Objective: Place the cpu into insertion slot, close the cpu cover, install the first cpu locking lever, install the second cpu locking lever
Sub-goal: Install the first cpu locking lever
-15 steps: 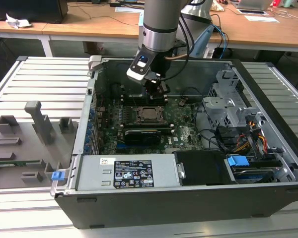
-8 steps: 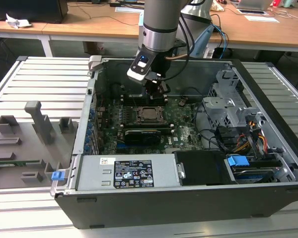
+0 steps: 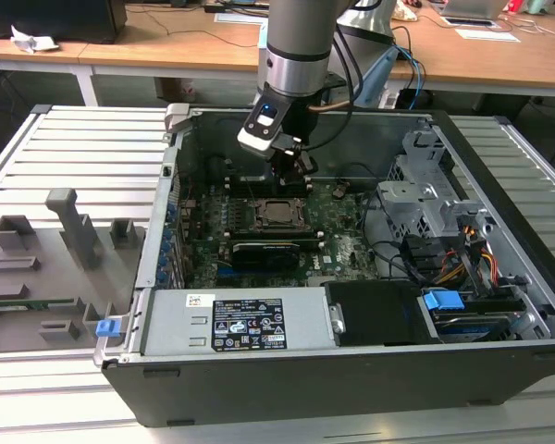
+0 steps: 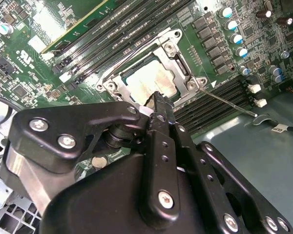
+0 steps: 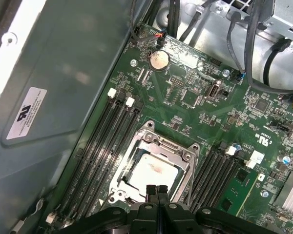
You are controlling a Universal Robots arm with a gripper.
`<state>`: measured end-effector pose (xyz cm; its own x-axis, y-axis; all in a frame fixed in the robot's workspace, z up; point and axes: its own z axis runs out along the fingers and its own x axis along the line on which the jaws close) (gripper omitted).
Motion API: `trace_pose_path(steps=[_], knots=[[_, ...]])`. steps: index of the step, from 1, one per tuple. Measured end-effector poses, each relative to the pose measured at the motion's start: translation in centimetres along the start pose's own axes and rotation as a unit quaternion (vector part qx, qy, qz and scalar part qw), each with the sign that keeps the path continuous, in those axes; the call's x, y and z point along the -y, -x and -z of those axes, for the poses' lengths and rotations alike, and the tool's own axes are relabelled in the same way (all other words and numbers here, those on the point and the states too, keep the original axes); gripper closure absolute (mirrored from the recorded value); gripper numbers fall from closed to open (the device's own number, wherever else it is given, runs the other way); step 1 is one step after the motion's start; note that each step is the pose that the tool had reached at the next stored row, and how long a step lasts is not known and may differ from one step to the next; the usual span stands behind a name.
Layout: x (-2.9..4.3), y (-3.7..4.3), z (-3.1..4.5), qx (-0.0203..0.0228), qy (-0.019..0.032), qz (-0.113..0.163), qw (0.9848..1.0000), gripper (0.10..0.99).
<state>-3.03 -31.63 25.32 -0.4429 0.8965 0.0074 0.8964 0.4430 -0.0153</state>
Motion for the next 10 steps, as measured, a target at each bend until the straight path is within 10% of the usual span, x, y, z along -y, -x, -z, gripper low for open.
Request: trace_pose_path(steps=[10], knots=[[0.00, 0.00, 0.00, 0.0002, -0.0001, 0.011, 0.9999, 0.980]])
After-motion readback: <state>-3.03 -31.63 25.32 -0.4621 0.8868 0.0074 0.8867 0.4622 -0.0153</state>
